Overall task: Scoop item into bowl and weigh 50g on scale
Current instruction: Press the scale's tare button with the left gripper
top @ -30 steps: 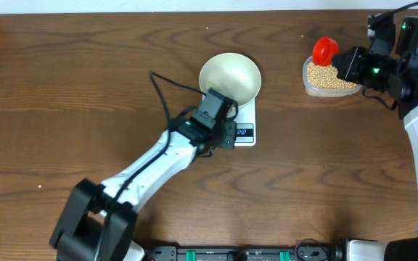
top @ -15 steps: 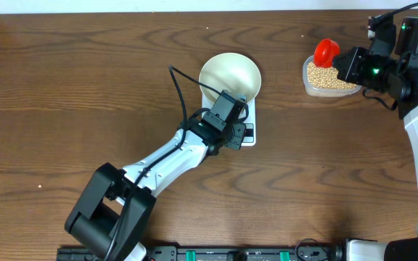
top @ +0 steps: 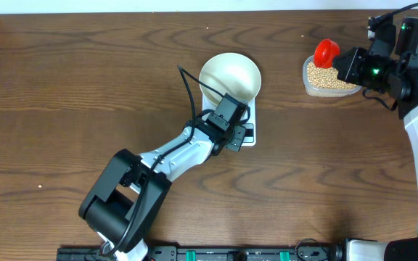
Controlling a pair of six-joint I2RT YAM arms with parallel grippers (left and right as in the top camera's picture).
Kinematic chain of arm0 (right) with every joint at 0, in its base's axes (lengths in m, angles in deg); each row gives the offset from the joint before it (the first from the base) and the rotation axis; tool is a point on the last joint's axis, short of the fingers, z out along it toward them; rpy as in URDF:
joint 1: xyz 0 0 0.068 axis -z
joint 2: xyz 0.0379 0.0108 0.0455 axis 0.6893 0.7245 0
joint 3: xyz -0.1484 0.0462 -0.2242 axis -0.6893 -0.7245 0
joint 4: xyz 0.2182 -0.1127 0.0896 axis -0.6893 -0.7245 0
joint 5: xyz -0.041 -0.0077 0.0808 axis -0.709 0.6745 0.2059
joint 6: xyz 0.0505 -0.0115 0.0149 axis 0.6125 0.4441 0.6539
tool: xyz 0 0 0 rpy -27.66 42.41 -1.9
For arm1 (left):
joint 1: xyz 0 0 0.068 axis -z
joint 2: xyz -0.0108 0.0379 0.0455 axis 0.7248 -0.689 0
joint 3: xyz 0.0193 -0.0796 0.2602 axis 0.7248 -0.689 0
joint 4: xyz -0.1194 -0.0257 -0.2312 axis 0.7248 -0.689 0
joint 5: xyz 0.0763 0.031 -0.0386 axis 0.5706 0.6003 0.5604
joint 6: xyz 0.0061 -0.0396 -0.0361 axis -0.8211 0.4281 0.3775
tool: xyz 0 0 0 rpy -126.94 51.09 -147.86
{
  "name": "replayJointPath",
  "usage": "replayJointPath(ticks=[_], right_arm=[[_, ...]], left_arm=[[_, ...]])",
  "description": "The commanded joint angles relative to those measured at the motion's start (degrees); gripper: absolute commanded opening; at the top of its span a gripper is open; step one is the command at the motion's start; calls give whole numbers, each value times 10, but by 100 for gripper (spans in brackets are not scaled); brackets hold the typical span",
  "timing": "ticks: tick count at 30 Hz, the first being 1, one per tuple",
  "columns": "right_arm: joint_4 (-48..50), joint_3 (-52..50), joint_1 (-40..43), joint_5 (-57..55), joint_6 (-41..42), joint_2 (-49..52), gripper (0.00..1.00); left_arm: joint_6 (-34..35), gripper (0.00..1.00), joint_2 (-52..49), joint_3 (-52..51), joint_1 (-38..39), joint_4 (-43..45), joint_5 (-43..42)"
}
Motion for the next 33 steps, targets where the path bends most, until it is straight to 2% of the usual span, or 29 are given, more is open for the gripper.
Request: replayJointPath(ticks=[1, 22, 33], right_arm=[[-1, 6, 2, -2, -11, -1, 1], [0, 6, 2, -7, -15, 0, 1], [0, 6, 2, -7, -15, 0, 1]], left_arm=[[-13, 7, -20, -2, -1, 1, 13], [-29, 8, 11, -2, -1, 16, 37], [-27, 7, 9, -2, 1, 14, 16]])
